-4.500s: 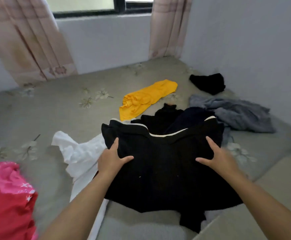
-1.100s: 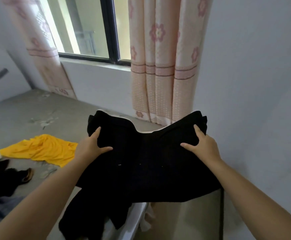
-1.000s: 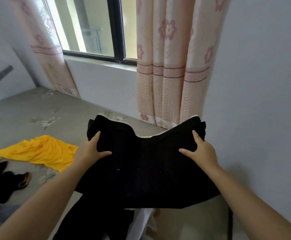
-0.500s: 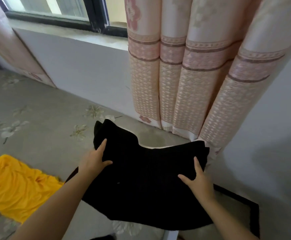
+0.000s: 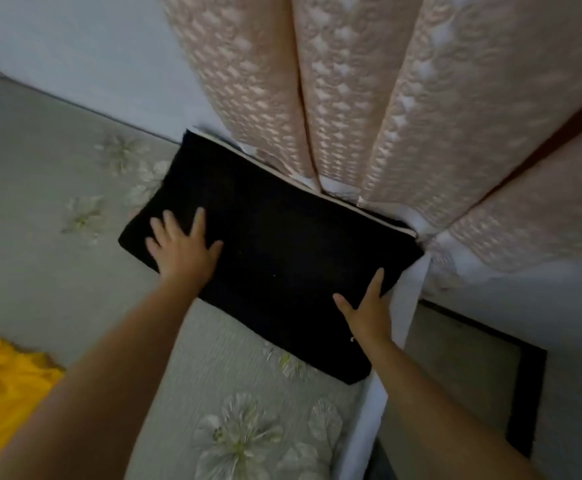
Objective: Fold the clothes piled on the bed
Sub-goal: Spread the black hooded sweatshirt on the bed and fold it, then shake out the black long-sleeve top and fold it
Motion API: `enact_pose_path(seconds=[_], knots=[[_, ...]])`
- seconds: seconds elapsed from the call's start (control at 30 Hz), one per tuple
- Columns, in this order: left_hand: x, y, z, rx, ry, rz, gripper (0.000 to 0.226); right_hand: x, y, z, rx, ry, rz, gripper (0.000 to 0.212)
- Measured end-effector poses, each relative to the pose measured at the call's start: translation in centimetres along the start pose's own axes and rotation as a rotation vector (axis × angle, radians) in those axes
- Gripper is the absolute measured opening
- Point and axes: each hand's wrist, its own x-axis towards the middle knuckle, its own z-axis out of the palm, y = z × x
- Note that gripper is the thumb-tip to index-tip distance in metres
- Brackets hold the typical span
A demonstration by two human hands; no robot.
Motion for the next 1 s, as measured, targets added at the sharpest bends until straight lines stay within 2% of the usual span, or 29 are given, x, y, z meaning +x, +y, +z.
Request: enact_pose_path(seconds=[0.13, 0.27, 0.37, 0.43, 0.5, 0.6, 0.67, 0.7, 0.8, 0.83, 1.0], knots=[[-3.9, 2.7, 7.3, -0.109, -0.269, 0.072, 0.065, 1.0, 1.7, 0.1, -0.127, -0.037, 0.010, 0.095], [-3.7, 2.8, 8.8, -0.109, -0.291, 0.050, 0.066, 1.1, 2.0, 0.9, -0.527, -0.011, 0.086, 0.091], [-4.1, 2.7, 8.2, -0.155, -0.277, 0.068, 0.064, 0.9, 1.7, 0.7, -0.585, -0.017, 0.106, 0.089], [-5.7, 1.9, 7.5, -0.197, -0.210, 0.095, 0.060, 0.1, 1.6, 0.3, -0.617, 0.039, 0.052, 0.085], [-8.1, 0.3, 7.3, -0.212, -0.135, 0.082, 0.055, -1.3, 1.2, 0.3, -0.648, 0.074, -0.037, 0.079], [-13.0, -3.4, 8.0, -0.184, -0.134, 0.012, 0.053, -4.0, 0.2, 2.0, -0.702, -0.023, -0.230, 0.071], [-16.9, -6.5, 8.1, -0.227, -0.131, -0.067, 0.055, -6.5, -0.6, 4.2, -0.739, -0.102, -0.455, 0.070], [-18.9, -8.2, 8.1, -0.274, -0.081, -0.108, 0.057, -7.8, -0.8, 5.5, -0.761, -0.128, -0.582, 0.070], [-25.9, -13.5, 8.6, -0.362, 0.021, -0.293, 0.049, -12.8, -2.1, 8.9, -0.789, -0.248, -0.833, 0.058], [-28.4, -15.0, 8.6, -0.374, 0.008, -0.344, 0.047, -14.6, -2.6, 9.6, -0.786, -0.287, -0.898, 0.052], [-43.0, -21.1, 10.4, -0.339, 0.036, -0.619, 0.048, -24.1, -1.7, 13.1, -0.791, -0.438, -1.167, 0.049]])
